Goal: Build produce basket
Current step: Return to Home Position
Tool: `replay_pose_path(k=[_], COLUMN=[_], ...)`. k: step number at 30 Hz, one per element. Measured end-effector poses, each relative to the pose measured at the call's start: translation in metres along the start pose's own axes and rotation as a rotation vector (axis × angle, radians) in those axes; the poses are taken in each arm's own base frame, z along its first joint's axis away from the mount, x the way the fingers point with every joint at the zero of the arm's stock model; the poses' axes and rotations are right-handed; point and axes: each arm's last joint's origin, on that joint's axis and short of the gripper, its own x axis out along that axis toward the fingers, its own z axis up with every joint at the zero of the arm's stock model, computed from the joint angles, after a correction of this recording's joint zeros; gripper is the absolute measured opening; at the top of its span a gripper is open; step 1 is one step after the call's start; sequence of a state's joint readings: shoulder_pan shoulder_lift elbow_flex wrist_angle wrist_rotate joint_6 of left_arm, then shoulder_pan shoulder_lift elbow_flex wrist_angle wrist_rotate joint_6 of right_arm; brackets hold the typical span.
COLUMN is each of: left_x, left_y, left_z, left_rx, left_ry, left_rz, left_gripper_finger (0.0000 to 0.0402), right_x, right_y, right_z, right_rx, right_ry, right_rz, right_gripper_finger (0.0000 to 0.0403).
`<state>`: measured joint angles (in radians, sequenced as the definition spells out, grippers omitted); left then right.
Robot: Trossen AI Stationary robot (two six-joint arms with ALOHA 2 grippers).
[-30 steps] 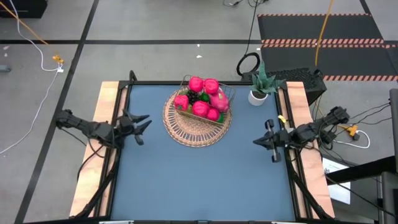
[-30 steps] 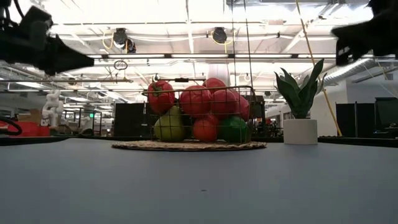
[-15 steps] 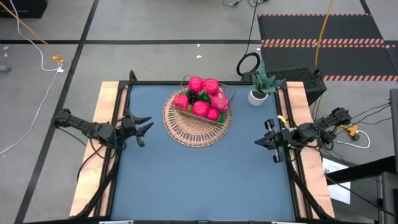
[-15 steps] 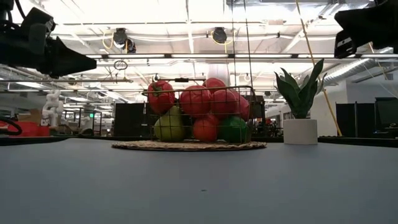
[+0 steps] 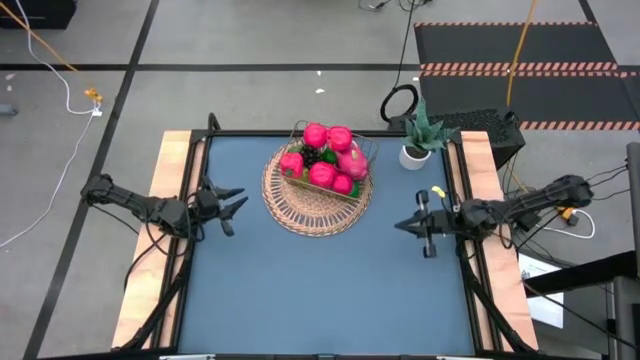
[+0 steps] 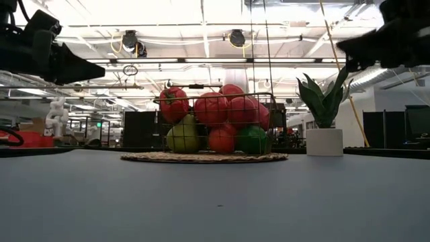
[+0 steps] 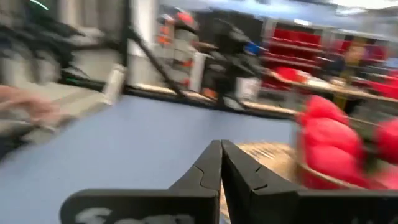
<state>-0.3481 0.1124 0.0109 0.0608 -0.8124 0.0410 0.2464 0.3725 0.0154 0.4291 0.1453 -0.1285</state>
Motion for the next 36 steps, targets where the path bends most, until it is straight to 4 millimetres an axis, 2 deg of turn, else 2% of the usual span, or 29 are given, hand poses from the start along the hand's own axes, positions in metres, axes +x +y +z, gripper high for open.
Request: replay_pose_path(k=[6,10,13,19,22,26,30,36], left_x=[0.000,0.000,0.000,0.000,0.000,0.000,0.000,0.000], left_y=[0.000,0.000,0.000,0.000,0.000,0.000,0.000,0.000], left_z=[0.000,0.000,0.000,0.000,0.000,0.000,0.000,0.000], left_rx=[0.008,0.006,0.006,0.006,0.006,0.009,0.009,0.009], left_ry=[0.000,-0.001,-0.001,-0.001,0.000,0.002,0.002,0.002], left_rz=[0.000,0.000,0.000,0.000,0.000,0.000,0.000,0.000], left_gripper_finger=[0.0131,0.0131,0.0131,0.0131,0.0131,0.0131,0.0131,0.0131], right_x=[-0.006,-0.015,-0.018,-0.017,-0.016,-0.017,-0.017,-0.017], right_y=[-0.010,-0.010,-0.012,-0.007,-0.007,-0.008,-0.008,-0.008], right_z=[-0.003,-0.019,-0.011,-0.003,-0.002,0.009,0.009,0.008], right_rx=[-0.030,-0.053,-0.023,-0.031,-0.055,-0.072,-0.061,0.188], right_ry=[0.045,0.252,0.185,0.015,0.002,-0.115,-0.111,-0.094], right_rz=[-0.159,-0.128,-0.132,0.031,0.042,0.026,0.027,0.042], right_gripper_finger=[0.0000,0.0000,0.0000,0.0000,0.0000,0.0000,0.0000,0.0000])
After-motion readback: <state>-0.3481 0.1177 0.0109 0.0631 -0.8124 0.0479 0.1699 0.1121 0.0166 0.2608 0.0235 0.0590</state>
